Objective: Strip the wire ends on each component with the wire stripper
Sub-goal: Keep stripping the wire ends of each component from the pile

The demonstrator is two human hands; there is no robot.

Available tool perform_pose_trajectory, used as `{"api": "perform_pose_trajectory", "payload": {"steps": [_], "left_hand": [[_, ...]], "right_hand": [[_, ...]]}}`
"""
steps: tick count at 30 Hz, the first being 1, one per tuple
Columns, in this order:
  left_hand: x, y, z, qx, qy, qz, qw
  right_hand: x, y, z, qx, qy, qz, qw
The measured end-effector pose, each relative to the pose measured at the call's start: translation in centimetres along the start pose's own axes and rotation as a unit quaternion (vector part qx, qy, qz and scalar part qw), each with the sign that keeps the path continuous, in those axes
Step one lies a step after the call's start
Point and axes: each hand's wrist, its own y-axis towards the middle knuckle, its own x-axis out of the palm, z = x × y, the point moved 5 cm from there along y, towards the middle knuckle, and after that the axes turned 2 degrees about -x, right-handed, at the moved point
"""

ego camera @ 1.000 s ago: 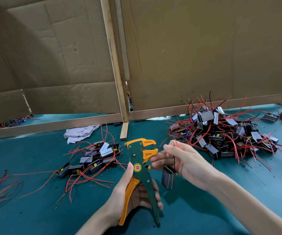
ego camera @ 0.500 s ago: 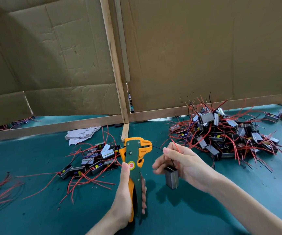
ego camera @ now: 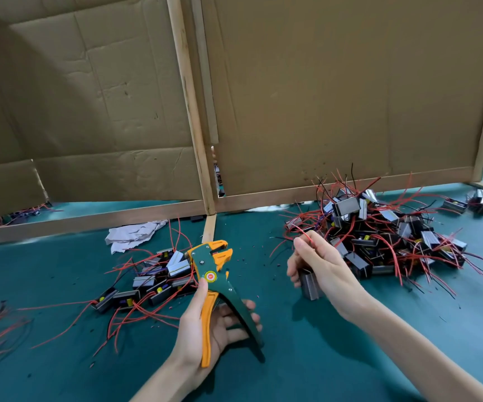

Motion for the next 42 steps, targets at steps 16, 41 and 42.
{"api": "perform_pose_trajectory", "payload": {"steps": [16, 41, 42], "left_hand": [[-2.2, 0.5, 1.2, -0.029, -0.141, -0.026, 0.989], [-8.4, 1.1, 7.6, 0.167, -0.156, 0.042, 0.973], [-8.4, 1.1, 7.7, 0.168, -0.159, 0.038, 0.972]], "right_hand": [[-7.7, 11.8, -5.1, -0.053, -0.663, 0.140, 0.733], [17.5, 8.5, 3.8, -0.242, -0.527, -0.152, 0.800], [17.1, 8.7, 3.4, -0.238, -0.502, -0.131, 0.821]]}}
